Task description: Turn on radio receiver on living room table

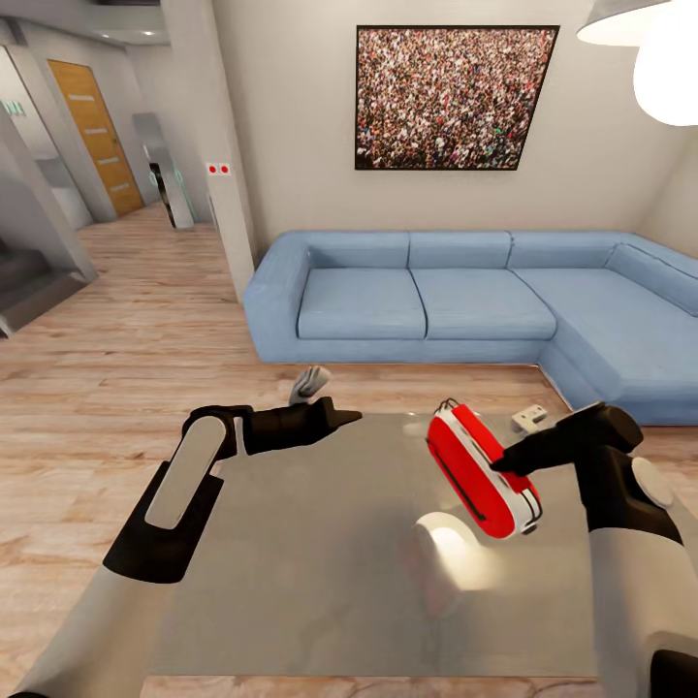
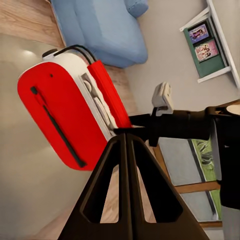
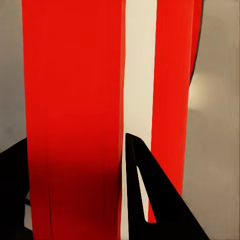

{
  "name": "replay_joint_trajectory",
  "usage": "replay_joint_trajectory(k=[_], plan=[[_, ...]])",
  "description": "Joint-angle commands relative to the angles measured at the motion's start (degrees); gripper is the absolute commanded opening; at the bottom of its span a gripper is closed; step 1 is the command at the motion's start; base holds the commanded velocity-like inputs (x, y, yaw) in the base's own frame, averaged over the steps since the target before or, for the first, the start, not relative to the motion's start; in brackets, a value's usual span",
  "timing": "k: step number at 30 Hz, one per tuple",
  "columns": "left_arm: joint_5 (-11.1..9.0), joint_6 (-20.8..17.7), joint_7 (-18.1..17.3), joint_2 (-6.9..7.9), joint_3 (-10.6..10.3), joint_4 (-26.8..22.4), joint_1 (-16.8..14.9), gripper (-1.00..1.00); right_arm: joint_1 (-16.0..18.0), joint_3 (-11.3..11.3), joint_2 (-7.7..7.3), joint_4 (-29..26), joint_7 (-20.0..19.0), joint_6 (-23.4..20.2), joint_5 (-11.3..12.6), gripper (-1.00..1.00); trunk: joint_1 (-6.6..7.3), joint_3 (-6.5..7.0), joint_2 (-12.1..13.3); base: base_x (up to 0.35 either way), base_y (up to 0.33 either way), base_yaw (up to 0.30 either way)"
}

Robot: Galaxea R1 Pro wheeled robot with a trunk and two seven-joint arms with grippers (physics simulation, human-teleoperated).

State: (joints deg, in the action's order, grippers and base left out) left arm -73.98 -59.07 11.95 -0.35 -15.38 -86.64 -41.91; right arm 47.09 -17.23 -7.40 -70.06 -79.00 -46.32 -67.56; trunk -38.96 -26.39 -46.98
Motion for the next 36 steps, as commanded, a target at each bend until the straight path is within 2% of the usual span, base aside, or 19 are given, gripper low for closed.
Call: replay_joint_trajectory(k=[1, 7, 18, 20, 24, 29, 36], plan=[[0.0, 0.0, 0.0, 0.0, 0.0, 0.01, -0.01, -1.0, 0.01, 0.07, -0.15, 0.02, 0.0, -0.32, 0.79, -1.0, 0.0, 0.0, 0.0, 0.0, 0.0, 0.0], [0.04, 0.0, 0.0, 0.06, 0.04, 0.06, -0.01, -1.0, -0.01, 0.21, -0.36, 0.79, -0.01, -0.9, 2.26, -1.0, 0.0, 0.0, 0.0, 0.0, 0.0, 0.0], [0.06, 0.0, 0.0, -0.07, 0.0, 0.07, 0.01, -1.0, -0.01, 0.17, -0.36, 6.64, 0.03, -0.9, 2.49, -1.0, 0.0, 0.0, 0.0, 0.0, 0.0, 0.0], [-0.13, 0.04, -0.01, 0.02, 0.0, -0.04, -0.01, -1.0, -0.05, -0.23, 0.22, 7.32, 0.64, -0.38, 3.12, -1.0, 0.0, -0.01, -0.01, 0.0, 0.0, 0.0], [-0.09, 0.04, 0.01, 0.11, 0.0, -0.03, -0.02, -1.0, -0.09, -0.2, 0.37, 8.64, 1.76, 0.73, 4.4, -1.0, 0.0, -0.01, -0.01, 0.0, 0.0, 0.0], [-0.03, 0.02, 0.0, 0.56, 0.07, -0.02, 0.04, -1.0, -0.15, -0.17, 0.74, 10.33, 2.26, -0.04, 2.38, -1.0, 0.0, -0.01, -0.01, 0.0, 0.0, 0.0], [-0.02, 0.0, 0.0, 0.69, 0.09, -0.02, 0.02, -1.0, -0.16, -0.17, 0.54, 10.43, 1.47, -2.4, 2.07, -1.0, 0.0, -0.01, -0.01, 0.0, 0.0, 0.0]])
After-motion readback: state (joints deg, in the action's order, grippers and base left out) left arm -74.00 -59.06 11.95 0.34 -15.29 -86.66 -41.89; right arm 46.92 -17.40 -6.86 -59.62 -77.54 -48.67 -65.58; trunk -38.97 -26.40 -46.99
